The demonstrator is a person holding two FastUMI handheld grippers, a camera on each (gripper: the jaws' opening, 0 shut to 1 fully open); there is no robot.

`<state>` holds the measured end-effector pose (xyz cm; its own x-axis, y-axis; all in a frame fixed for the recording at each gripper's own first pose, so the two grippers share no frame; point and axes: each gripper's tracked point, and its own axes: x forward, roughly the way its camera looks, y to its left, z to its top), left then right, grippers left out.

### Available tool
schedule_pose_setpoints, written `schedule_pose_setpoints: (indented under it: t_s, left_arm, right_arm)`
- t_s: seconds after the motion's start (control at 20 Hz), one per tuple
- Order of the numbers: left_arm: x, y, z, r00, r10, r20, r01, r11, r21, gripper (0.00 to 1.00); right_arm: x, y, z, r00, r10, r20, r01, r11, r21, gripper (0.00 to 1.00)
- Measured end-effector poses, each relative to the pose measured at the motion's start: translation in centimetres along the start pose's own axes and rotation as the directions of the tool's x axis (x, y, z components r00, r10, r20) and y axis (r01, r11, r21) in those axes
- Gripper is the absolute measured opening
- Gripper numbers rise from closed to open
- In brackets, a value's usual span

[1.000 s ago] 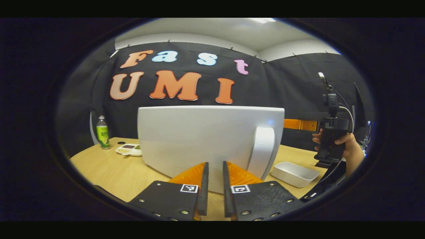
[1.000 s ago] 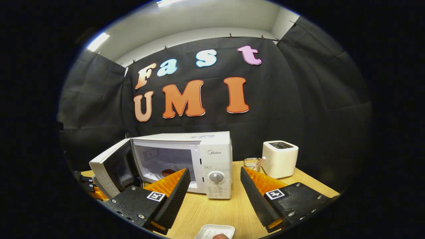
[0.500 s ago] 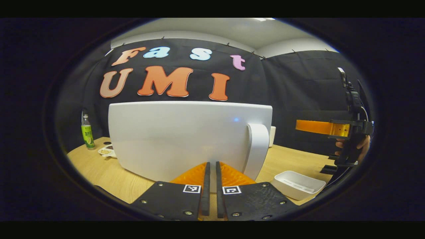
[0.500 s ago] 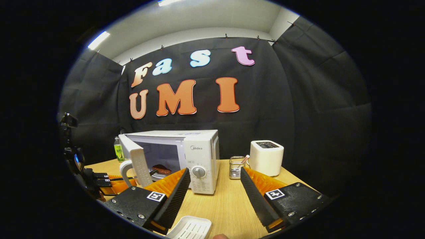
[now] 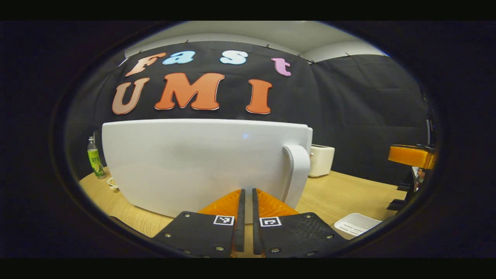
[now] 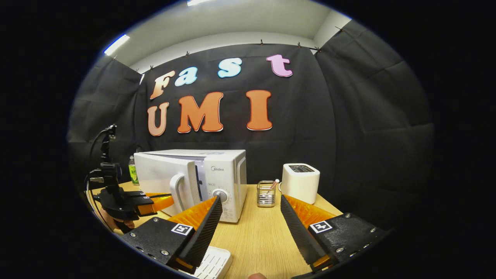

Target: Open the microwave oven with the left hand, put the food in, and close the microwave oven.

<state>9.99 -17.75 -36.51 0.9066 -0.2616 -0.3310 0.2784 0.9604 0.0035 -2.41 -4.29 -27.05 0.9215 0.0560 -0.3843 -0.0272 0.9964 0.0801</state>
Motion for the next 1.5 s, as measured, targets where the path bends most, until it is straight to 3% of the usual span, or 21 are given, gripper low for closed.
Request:
schedule_pose_setpoints:
  t_s: [0.3,0.55,0.65,1.0,1.1,1.25,1.5]
  left_arm:
    - [3.7,0.2,-0.7,0.999,0.046,-0.024,-0.045,0.997,0.061,0.09]
    - [4.7,-0.6,-0.7,0.998,0.055,-0.018,-0.053,0.995,0.081,0.07]
    - [4.6,-0.7,-0.8,0.998,0.069,-0.016,-0.067,0.993,0.096,0.0]
    - [5.4,-0.5,-0.9,0.996,0.085,-0.026,-0.082,0.992,0.094,0.01]
    - [4.5,-0.2,0.4,0.995,0.102,-0.005,-0.101,0.988,0.115,0.0]
    - [2.1,-0.3,3.8,0.995,0.098,0.035,-0.101,0.986,0.13,0.07]
    - [-4.0,1.6,10.9,0.985,0.115,0.128,-0.134,0.98,0.147,0.05]
  right_arm:
    - [-0.4,-1.1,-0.2,1.0,-0.02,-0.004,0.02,1.0,-0.005,0.94]
    - [-0.4,-2.2,-0.6,0.999,-0.035,-0.016,0.035,0.999,-0.039,0.94]
    - [-0.2,-2.5,-0.8,0.999,-0.037,-0.022,0.036,0.999,-0.037,0.94]
    - [-0.4,-2.5,-0.5,0.999,-0.042,-0.021,0.041,0.998,-0.038,0.94]
    - [-0.4,-2.6,-0.1,0.998,-0.052,-0.019,0.051,0.998,-0.045,0.94]
    - [-0.3,-2.4,1.5,0.998,-0.067,0.004,0.067,0.996,-0.053,0.94]
    - [-0.1,-1.2,4.7,0.996,-0.072,0.044,0.076,0.993,-0.087,0.94]
